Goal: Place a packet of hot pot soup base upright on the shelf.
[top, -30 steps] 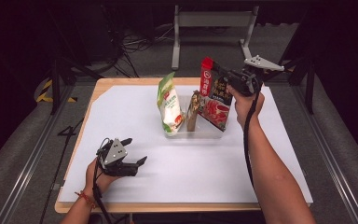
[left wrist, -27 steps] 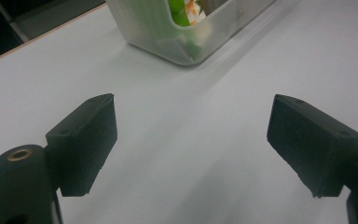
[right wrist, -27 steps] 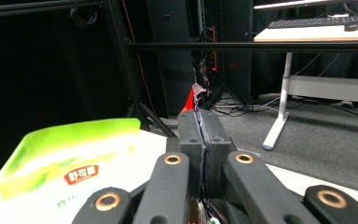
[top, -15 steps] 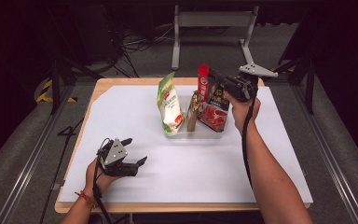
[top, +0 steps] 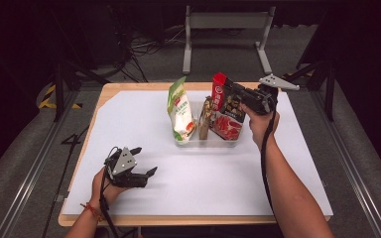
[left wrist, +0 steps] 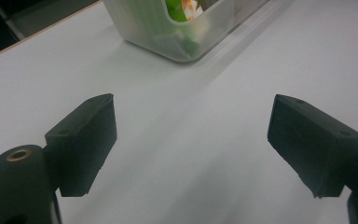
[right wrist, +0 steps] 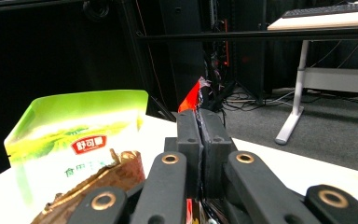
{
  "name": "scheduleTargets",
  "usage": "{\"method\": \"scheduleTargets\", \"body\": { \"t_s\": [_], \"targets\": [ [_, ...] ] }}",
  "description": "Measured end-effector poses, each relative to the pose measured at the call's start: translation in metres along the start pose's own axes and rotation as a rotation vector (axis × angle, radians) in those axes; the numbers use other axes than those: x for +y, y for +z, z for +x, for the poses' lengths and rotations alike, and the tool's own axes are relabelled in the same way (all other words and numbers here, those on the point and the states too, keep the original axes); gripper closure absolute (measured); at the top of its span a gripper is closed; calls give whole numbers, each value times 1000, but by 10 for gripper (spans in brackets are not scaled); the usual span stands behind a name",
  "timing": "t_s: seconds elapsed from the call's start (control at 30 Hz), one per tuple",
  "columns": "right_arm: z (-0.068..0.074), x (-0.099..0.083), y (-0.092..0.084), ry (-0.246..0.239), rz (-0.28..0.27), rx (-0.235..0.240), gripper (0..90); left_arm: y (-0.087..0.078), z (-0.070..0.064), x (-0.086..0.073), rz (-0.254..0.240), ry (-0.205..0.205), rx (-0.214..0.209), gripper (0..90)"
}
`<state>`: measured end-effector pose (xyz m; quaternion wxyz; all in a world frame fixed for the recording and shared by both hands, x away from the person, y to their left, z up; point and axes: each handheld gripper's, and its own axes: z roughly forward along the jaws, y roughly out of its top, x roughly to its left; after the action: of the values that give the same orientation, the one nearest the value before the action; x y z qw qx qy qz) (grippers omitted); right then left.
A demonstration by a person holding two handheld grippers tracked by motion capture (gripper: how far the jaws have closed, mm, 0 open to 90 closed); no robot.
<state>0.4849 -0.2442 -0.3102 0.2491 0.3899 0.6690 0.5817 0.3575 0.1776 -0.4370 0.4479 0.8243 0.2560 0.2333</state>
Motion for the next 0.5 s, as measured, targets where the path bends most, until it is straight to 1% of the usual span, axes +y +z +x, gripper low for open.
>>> {"method": "scheduleTargets", "body": {
  "t_s": [0.1, 0.13, 0.2, 0.33, 0.43, 0.5],
  "targets": [
    [-1, -2, -1, -20, 13, 9, 875, 0, 0, 0, 1, 2, 1, 163],
    [-1, -2, -1, -20, 13, 9, 875, 0, 0, 0, 1, 2, 1, 163],
    [1, -3, -2, -46, 29, 3, 874, -1, 0, 0, -1, -2, 3, 163],
    [1, -3, -4, -49, 37, -1, 873, -1, 0, 0, -1, 1, 5, 163],
    [0, -4, -6, -40, 42, 5, 869, -1, 0, 0, 3, 2, 6, 163],
    [0, -3, -6, -51, 53, 6, 865, -1, 0, 0, 5, 4, 6, 163]
  ]
}}
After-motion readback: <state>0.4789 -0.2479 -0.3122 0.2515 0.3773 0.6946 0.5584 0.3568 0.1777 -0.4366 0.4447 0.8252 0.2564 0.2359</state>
